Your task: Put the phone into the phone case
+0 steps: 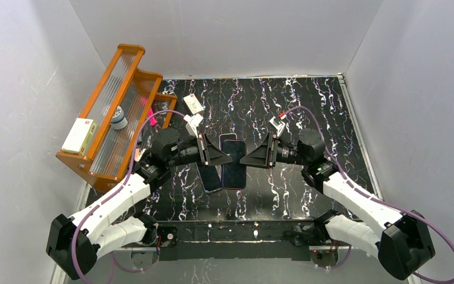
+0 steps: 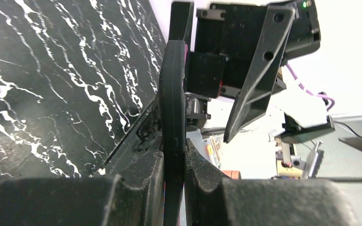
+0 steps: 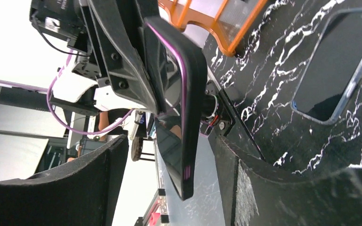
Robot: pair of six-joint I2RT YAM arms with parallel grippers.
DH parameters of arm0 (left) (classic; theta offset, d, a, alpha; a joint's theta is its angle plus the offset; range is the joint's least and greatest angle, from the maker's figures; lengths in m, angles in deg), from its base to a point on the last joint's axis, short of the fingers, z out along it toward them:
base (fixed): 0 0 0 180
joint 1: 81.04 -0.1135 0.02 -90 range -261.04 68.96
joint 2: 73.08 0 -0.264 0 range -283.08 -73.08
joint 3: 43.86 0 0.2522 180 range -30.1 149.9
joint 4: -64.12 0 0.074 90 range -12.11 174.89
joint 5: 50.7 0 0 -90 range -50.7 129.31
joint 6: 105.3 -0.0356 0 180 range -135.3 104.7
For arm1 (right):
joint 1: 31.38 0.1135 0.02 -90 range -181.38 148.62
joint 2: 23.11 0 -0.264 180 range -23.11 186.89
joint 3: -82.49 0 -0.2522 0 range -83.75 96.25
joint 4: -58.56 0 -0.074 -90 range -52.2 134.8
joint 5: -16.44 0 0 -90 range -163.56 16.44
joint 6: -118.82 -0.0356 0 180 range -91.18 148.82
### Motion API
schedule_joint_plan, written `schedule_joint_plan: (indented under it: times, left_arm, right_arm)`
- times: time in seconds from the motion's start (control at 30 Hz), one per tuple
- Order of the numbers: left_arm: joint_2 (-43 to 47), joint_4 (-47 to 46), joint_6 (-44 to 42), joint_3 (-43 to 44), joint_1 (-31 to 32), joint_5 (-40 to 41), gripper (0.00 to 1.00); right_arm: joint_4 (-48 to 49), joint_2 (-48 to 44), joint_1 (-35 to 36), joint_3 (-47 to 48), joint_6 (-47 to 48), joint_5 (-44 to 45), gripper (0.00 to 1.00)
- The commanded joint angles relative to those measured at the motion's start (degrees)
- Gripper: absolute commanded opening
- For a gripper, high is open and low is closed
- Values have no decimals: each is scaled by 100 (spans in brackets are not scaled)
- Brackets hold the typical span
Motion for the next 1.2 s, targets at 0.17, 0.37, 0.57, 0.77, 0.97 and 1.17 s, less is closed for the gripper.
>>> schedule_joint_plan:
  times: [0.17,0.37,0.57,0.77,0.97,1.17]
  left_arm:
    - [147,-418,-152,204,-15,-1075,0]
    - [6,294,-547,284,-15,-872,0]
    - [-326,2158,-1558,725,-15,17,0]
    - [-668,2682,-1718,761,-15,445,0]
    - [-609,2445,-1590,718,-15,415,25]
    - [-444,2750,-1886,896,-15,838,70]
  right_arm:
    - [47,140,-14,651,442,5,72]
    - [201,215,-19,699,387,149,53]
    - [-179,99,-36,716,446,743,8]
    - [-587,58,-36,766,696,1006,1]
    - [-1018,93,-38,713,938,1208,1]
    - [-2410,236,-82,1127,1715,1796,1]
